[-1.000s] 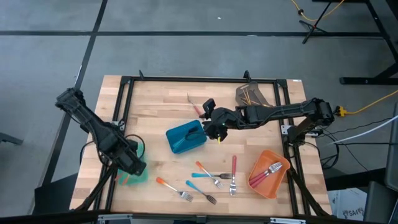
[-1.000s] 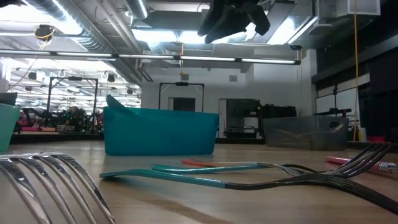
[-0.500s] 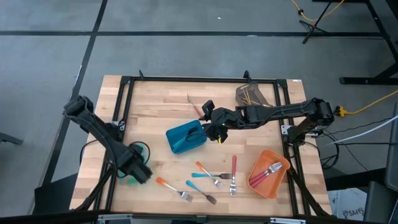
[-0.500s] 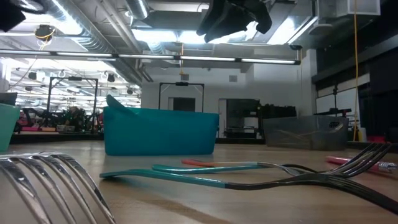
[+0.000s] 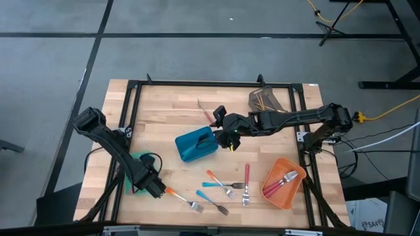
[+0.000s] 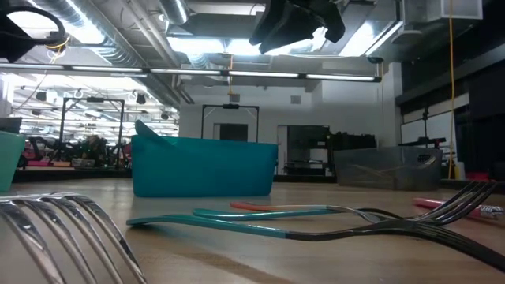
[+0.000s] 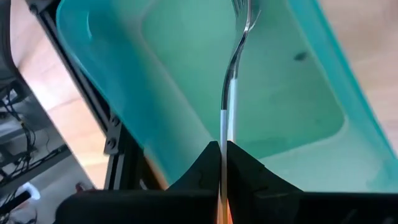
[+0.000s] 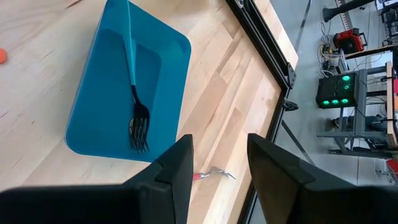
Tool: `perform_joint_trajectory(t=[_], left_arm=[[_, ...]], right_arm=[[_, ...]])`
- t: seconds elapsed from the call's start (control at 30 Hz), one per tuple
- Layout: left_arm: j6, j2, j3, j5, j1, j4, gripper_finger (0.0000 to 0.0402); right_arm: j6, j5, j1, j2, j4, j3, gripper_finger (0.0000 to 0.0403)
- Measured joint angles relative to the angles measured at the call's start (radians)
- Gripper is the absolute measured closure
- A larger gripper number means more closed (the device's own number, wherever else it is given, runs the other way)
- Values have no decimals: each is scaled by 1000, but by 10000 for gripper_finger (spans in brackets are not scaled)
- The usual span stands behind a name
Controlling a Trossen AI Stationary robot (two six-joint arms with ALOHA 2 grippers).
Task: Sort silverware by color (type)
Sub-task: Put the top right orange fork into the light blue bin
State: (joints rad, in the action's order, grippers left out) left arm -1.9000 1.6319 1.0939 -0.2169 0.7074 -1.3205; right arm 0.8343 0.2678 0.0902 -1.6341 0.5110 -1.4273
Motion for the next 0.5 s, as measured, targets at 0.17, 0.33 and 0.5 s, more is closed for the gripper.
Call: perform_joint_trajectory(t=[0.17, 0.33, 0.5], left_arm=[[2, 32, 0, 56, 0, 0, 396], [29, 53, -1, 74, 0, 0, 396], [30, 78, -1, 74, 2, 0, 395]], right_arm=[[0, 0, 0, 0, 0, 0, 258], [0, 0, 0, 0, 1, 0, 258], [0, 0, 0, 0, 2, 0, 258]])
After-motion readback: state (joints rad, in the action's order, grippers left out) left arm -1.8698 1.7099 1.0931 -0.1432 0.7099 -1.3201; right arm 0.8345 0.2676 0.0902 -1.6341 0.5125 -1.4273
